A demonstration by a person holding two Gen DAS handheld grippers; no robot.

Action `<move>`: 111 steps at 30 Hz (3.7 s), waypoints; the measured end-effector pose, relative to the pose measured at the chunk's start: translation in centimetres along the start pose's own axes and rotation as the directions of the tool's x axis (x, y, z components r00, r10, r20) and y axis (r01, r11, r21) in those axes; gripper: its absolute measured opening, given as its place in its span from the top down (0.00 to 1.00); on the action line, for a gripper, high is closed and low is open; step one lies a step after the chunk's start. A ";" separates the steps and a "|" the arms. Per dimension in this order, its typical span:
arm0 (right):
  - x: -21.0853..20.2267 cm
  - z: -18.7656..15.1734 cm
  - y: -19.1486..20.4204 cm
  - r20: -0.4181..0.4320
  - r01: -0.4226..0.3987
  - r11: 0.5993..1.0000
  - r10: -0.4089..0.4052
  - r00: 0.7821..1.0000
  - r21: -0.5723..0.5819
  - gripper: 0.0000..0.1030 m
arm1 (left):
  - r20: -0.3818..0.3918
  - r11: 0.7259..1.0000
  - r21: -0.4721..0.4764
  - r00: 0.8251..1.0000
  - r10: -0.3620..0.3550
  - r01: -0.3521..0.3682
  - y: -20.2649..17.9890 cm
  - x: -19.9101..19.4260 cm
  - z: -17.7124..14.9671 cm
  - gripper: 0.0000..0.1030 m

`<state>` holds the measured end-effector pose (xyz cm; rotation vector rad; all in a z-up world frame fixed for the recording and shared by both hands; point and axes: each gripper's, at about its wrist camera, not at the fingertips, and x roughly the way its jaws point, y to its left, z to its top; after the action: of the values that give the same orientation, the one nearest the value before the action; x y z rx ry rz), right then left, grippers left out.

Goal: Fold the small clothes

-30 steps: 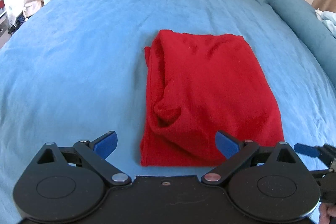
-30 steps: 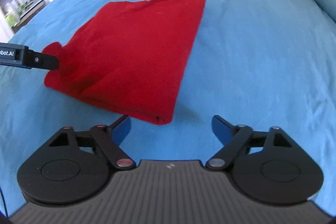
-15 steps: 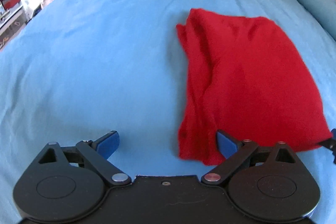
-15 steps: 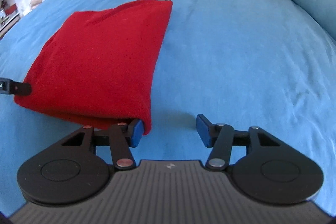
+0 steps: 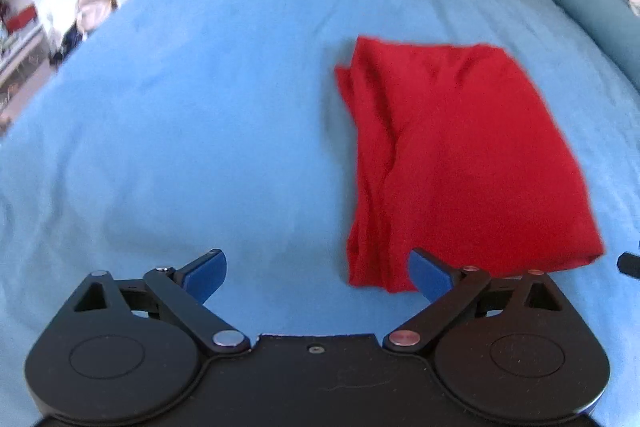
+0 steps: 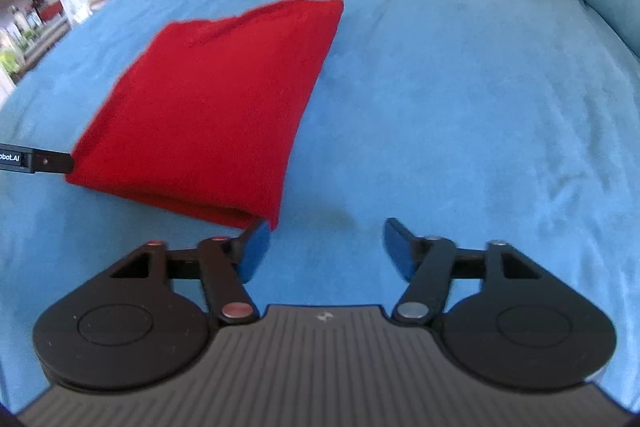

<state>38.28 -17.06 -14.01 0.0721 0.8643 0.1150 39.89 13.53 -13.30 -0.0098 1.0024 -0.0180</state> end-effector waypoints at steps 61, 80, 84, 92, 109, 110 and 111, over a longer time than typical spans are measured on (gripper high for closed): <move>-6.7 -1.2 -7.3 -0.065 -0.198 0.966 0.211 0.975 0.165 0.64 | -0.085 0.927 0.071 0.928 -0.363 0.369 -14.7 -3.2 -2.4 0.81; -7.2 -4.7 -9.7 -0.001 -0.111 0.980 0.113 0.994 0.164 0.16 | 0.056 0.967 0.202 0.984 -0.169 0.155 -14.9 -4.2 -4.1 0.18; -5.7 -6.2 -10.9 -0.005 -0.075 0.982 0.077 0.997 0.171 0.18 | 0.048 0.977 0.180 0.991 -0.125 0.114 -13.9 -2.2 -5.6 0.18; -3.4 -9.9 -12.4 0.102 -0.106 0.990 0.097 0.990 0.091 0.12 | 0.167 0.981 0.115 0.971 -0.172 0.154 -12.2 0.9 -9.6 0.16; -22.9 -10.2 -8.1 0.345 -0.050 0.990 0.003 0.939 0.129 0.00 | 0.413 0.997 0.077 0.910 -0.039 0.007 -12.3 -19.3 -10.4 0.00; -24.5 -10.2 -7.6 0.345 -0.023 0.991 -0.025 0.938 0.133 0.00 | 0.415 0.997 0.077 0.910 -0.015 -0.018 -12.5 -20.8 -10.7 0.00; -26.2 -10.4 -6.9 0.347 0.007 0.991 -0.053 0.936 0.133 0.00 | 0.422 0.996 0.078 0.906 0.010 -0.047 -13.2 -22.6 -10.9 0.00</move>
<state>13.97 -27.19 -1.70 0.1960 0.5145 0.0148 18.41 0.81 0.14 0.0780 0.5660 -0.0309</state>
